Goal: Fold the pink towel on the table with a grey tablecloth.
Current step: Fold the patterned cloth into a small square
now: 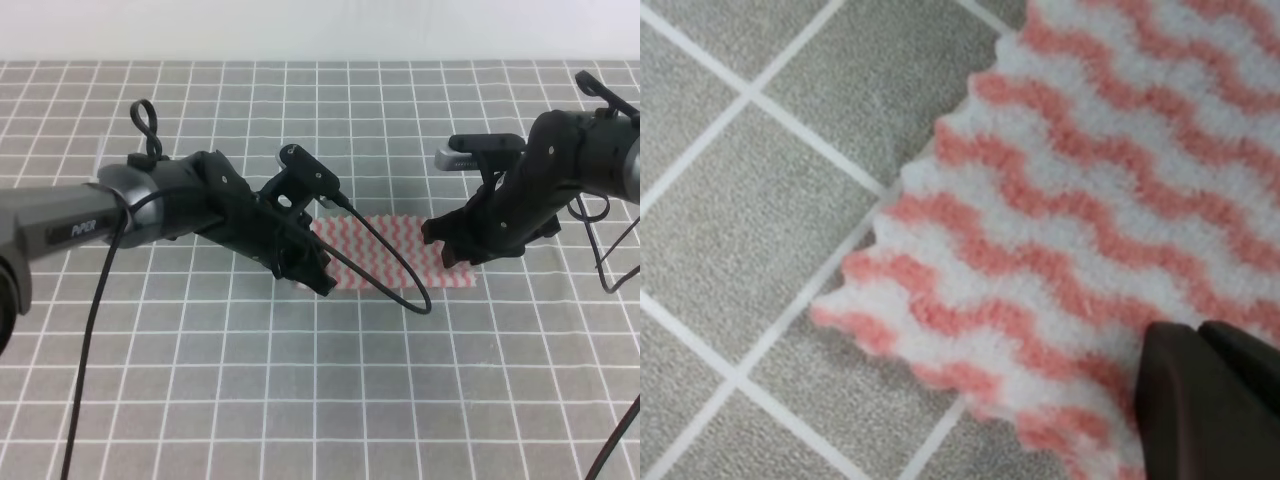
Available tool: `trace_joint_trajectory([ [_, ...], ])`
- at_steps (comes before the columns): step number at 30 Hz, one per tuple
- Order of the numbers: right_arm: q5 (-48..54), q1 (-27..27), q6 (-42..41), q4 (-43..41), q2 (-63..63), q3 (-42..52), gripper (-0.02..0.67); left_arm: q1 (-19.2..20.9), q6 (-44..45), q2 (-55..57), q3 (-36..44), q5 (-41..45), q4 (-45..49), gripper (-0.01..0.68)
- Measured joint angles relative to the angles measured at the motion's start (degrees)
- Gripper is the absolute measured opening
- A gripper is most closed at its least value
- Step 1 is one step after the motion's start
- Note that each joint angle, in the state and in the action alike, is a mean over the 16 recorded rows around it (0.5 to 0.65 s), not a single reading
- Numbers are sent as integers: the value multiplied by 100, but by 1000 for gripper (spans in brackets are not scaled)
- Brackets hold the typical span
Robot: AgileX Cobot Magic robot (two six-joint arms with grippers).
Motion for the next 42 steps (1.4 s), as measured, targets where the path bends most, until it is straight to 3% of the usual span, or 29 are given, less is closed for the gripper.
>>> trace_joint_trajectory([
  [19,169,0,-6,-250,-8,-195,8,1,0,10,-1,108,-2,0],
  [42,325,0,290,-426,132,-286,30,0,4,16,6,158,3,0],
])
